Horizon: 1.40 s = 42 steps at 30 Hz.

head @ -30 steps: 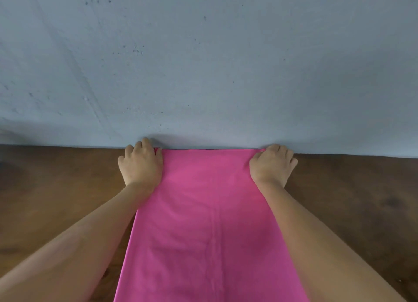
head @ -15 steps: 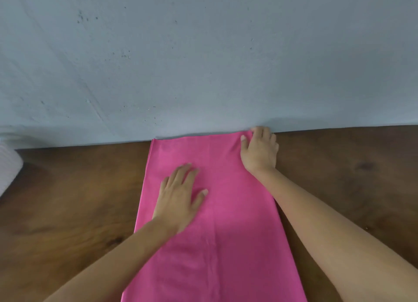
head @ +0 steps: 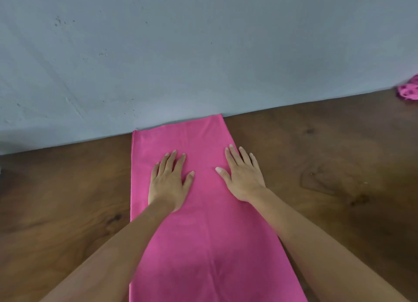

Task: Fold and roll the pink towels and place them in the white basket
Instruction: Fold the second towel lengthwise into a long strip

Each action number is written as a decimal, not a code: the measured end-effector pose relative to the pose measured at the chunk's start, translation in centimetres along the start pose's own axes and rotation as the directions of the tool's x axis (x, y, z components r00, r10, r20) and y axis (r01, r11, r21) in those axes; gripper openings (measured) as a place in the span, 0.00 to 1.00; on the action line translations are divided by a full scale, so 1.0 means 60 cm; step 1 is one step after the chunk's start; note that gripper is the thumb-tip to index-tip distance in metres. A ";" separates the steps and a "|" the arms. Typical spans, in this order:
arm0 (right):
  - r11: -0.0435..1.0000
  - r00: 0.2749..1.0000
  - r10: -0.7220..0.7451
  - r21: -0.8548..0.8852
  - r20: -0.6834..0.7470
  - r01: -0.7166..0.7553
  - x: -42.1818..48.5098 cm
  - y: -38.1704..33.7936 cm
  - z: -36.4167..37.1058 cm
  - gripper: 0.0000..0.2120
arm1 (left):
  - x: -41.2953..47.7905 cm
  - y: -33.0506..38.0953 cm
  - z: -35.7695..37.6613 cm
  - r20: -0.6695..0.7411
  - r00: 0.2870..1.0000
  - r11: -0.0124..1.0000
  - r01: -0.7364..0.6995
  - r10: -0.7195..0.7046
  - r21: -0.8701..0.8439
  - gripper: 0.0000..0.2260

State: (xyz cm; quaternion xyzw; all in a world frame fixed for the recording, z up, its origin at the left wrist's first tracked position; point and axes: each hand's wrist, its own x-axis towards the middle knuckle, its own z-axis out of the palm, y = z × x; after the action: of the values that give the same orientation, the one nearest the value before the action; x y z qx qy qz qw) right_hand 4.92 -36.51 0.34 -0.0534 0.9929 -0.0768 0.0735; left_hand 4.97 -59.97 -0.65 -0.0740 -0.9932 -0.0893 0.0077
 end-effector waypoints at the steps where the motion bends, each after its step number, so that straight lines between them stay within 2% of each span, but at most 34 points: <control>1: 1.000 1.000 0.009 -0.010 -0.003 -0.009 -0.019 0.004 0.003 0.37 | -0.001 0.001 -0.001 -0.002 1.000 1.000 -0.002 0.002 0.000 0.30; 6: 0.999 0.999 0.035 -0.041 0.021 -0.034 -0.122 0.013 0.015 0.36 | -0.002 0.000 -0.003 -0.005 1.000 1.000 -0.020 0.020 -0.003 0.30; 12: 0.995 0.997 0.074 -0.071 0.028 -0.072 -0.240 0.020 0.033 0.41 | 0.000 -0.004 -0.002 0.000 0.999 0.999 -0.040 0.040 -0.013 0.31; 26: 0.951 0.959 0.285 -0.126 -0.001 -0.283 -0.549 0.017 0.063 0.34 | 0.003 -0.008 -0.002 0.017 0.996 0.995 -0.084 0.085 -0.044 0.30; 32: 0.927 0.927 0.373 -0.032 -0.043 -0.374 -0.584 0.007 0.077 0.35 | 0.003 -0.006 -0.004 0.041 0.993 0.993 -0.108 0.110 -0.041 0.29; 34: 0.926 0.926 0.375 -0.028 -0.050 -0.376 -0.582 0.006 0.079 0.35 | 0.007 -0.003 -0.007 0.035 0.986 0.986 -0.161 0.162 -0.031 0.27; 37: 0.927 0.927 0.371 -0.032 -0.055 -0.373 -0.584 0.009 0.081 0.34 | 0.008 0.018 -0.017 -0.001 0.919 0.919 -0.394 0.395 -0.027 0.22; 40: 0.927 0.927 0.371 -0.037 -0.063 -0.373 -0.583 0.008 0.082 0.33 | 0.003 0.069 -0.027 0.036 0.786 0.784 -0.611 0.617 -0.107 0.20; 42: 0.926 0.923 0.376 -0.011 -0.078 -0.378 -0.582 0.009 0.083 0.33 | 0.001 0.109 -0.031 0.071 0.694 0.696 -0.703 0.716 -0.146 0.19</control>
State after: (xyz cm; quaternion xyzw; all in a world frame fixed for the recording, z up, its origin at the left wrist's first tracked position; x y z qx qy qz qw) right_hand 40.00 -32.58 0.18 0.1403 0.9876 -0.0504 0.0494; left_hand 5.87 -53.92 2.31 -0.4576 -0.8796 -0.1278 -0.0233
